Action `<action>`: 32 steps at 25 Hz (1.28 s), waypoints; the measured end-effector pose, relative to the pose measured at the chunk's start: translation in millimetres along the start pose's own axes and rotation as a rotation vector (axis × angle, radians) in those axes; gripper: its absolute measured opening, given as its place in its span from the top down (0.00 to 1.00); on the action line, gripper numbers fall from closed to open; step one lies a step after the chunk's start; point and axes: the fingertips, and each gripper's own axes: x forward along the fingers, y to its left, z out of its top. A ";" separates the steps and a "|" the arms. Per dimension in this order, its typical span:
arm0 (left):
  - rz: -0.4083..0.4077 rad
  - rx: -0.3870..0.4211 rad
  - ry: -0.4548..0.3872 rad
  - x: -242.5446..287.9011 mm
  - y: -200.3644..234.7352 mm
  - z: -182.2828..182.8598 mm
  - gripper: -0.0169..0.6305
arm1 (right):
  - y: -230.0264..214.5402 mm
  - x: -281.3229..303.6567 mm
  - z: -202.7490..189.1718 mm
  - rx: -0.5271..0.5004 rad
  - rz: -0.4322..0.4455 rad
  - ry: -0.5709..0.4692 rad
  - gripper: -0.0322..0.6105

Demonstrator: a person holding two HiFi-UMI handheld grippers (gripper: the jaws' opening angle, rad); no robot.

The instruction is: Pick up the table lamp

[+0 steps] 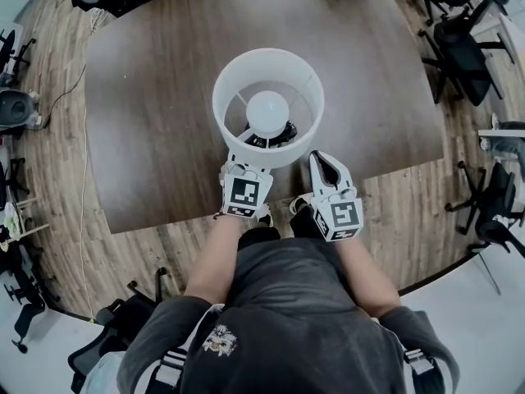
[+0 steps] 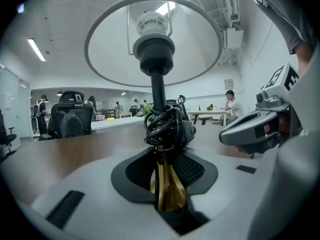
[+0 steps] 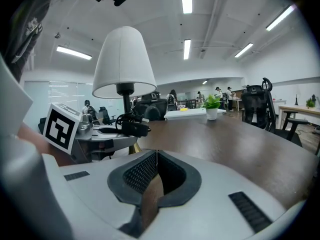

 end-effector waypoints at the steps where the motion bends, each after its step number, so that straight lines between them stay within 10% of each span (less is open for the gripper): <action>1: 0.000 -0.001 -0.011 -0.9 0.2 4.4 0.80 | -0.7 -0.4 0.6 0.000 -0.001 -0.001 0.91; 32: 0.005 0.028 -0.100 -16.4 15.7 80.7 0.83 | 3.4 -5.3 51.2 -0.020 -0.016 -0.118 0.91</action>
